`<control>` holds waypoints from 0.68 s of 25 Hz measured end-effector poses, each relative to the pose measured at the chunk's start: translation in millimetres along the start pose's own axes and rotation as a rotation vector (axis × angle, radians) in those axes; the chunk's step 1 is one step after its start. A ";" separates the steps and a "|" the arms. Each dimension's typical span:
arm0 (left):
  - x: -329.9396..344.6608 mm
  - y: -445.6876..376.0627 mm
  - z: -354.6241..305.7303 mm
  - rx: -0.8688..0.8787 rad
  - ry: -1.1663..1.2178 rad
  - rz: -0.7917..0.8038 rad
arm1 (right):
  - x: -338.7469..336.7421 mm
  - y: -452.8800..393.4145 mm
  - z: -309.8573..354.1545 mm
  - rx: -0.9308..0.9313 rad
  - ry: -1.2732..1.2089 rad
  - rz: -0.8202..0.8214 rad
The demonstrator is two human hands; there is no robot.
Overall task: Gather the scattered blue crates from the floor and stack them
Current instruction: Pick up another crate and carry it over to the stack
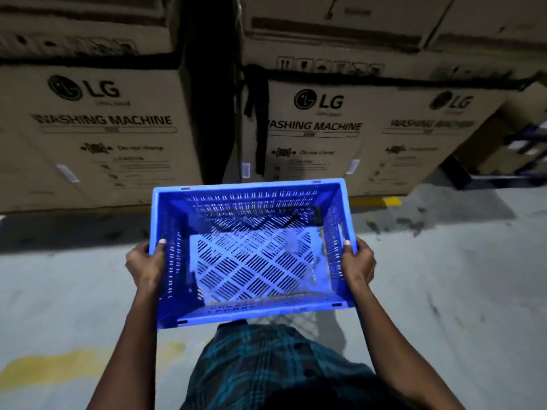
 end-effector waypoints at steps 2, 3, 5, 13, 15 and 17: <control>3.6 -10.2 -6.5 -0.020 0.014 -0.039 | 23.2 -23.0 7.2 -0.009 0.000 0.089; 7.0 -19.5 -11.8 -0.040 0.013 -0.050 | 37.2 -35.2 14.1 -0.010 -0.002 0.137; 17.9 -42.5 -19.2 -0.064 0.000 -0.059 | 67.3 -61.6 25.8 -0.011 0.002 0.192; 69.6 -133.0 -38.9 -0.088 -0.126 0.099 | 134.5 -118.0 43.7 0.098 0.086 0.198; 88.6 -152.7 -44.3 -0.105 -0.161 0.169 | 145.5 -128.9 46.4 0.120 0.117 0.208; 108.7 -170.5 -48.4 -0.107 -0.192 0.212 | 155.0 -141.7 50.3 0.134 0.139 0.230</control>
Point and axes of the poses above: each hand's wrist, its own y-axis away from the middle knuckle, its own x-axis out of the palm, z = x × y, the point moved 2 cm from there along -y, towards the middle knuckle, and after that the axes turned 6 degrees about -y, right-handed, at the moved point
